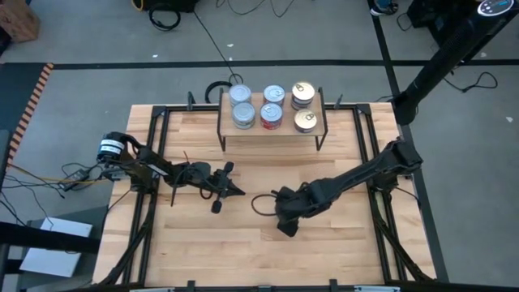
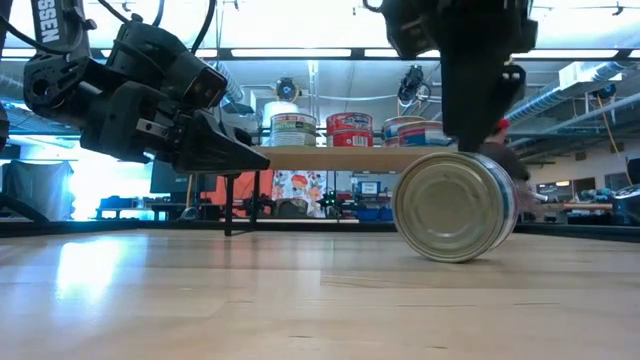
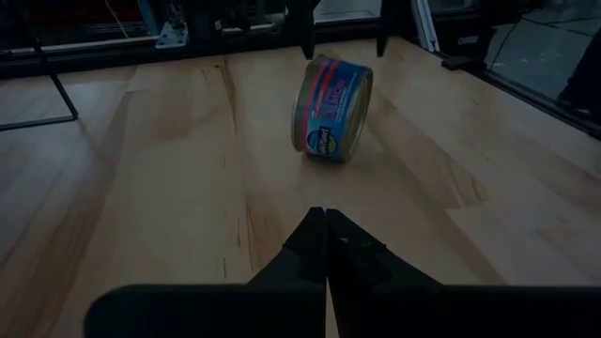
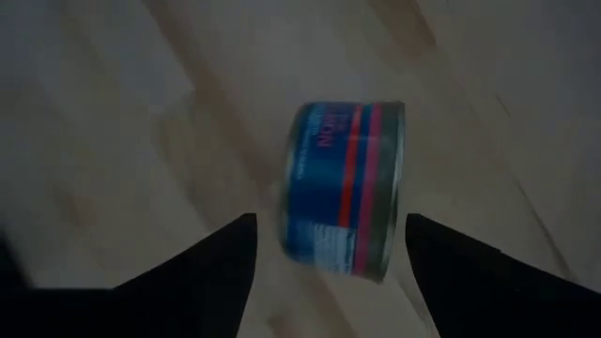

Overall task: Stack canned seafood by type on shelf
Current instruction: Return to Home Position

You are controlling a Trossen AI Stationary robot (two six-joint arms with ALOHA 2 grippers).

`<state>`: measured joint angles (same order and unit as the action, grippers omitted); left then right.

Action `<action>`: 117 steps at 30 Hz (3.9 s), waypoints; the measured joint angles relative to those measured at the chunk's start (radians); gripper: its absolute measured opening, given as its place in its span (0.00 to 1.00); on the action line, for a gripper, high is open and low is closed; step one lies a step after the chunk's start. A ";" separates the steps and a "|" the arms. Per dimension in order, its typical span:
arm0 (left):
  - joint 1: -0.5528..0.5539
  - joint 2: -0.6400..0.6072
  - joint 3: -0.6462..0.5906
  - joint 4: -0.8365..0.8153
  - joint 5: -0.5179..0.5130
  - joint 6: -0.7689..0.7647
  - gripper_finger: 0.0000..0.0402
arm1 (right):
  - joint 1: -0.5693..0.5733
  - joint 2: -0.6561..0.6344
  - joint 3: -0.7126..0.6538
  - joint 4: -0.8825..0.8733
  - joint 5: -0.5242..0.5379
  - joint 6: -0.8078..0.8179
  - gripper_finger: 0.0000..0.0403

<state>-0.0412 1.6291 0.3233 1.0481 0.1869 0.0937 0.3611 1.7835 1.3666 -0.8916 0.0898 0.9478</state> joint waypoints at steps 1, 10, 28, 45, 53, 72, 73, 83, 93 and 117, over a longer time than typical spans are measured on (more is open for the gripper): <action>0.000 0.000 0.000 -0.001 0.000 0.000 0.01 | 0.000 0.020 0.017 -0.024 0.007 -0.002 0.69; 0.000 0.000 0.000 -0.008 0.000 0.000 0.01 | 0.005 0.174 0.199 -0.204 0.044 -0.073 0.68; 0.000 0.000 0.000 -0.022 0.000 0.001 0.01 | 0.005 0.219 0.259 -0.286 0.040 -0.172 0.50; 0.000 0.000 0.000 -0.022 0.000 0.002 0.01 | 0.025 0.206 0.620 -0.675 0.467 -0.317 0.50; 0.000 0.000 0.000 -0.024 0.000 0.002 0.01 | -0.009 0.195 0.634 -0.679 0.694 -0.516 0.49; 0.000 0.000 0.001 -0.039 0.000 0.002 0.01 | -0.137 0.084 0.531 -0.680 1.011 -0.750 0.49; 0.000 0.000 0.001 -0.041 0.000 0.002 0.01 | -0.137 0.065 0.508 -0.680 1.017 -0.741 0.49; 0.000 0.000 0.001 -0.039 0.000 0.001 0.01 | -0.159 -0.054 0.257 -0.680 1.072 -0.705 0.49; 0.000 0.000 0.001 -0.038 0.000 0.000 0.01 | -0.265 -0.061 0.136 -0.679 1.106 -0.679 0.49; 0.000 0.000 0.001 -0.038 0.000 0.000 0.01 | -0.398 -0.059 0.118 -0.545 1.018 -0.793 0.54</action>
<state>-0.0413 1.6291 0.3244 1.0103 0.1871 0.0933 -0.0369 1.7241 1.4841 -1.4364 1.1076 0.1552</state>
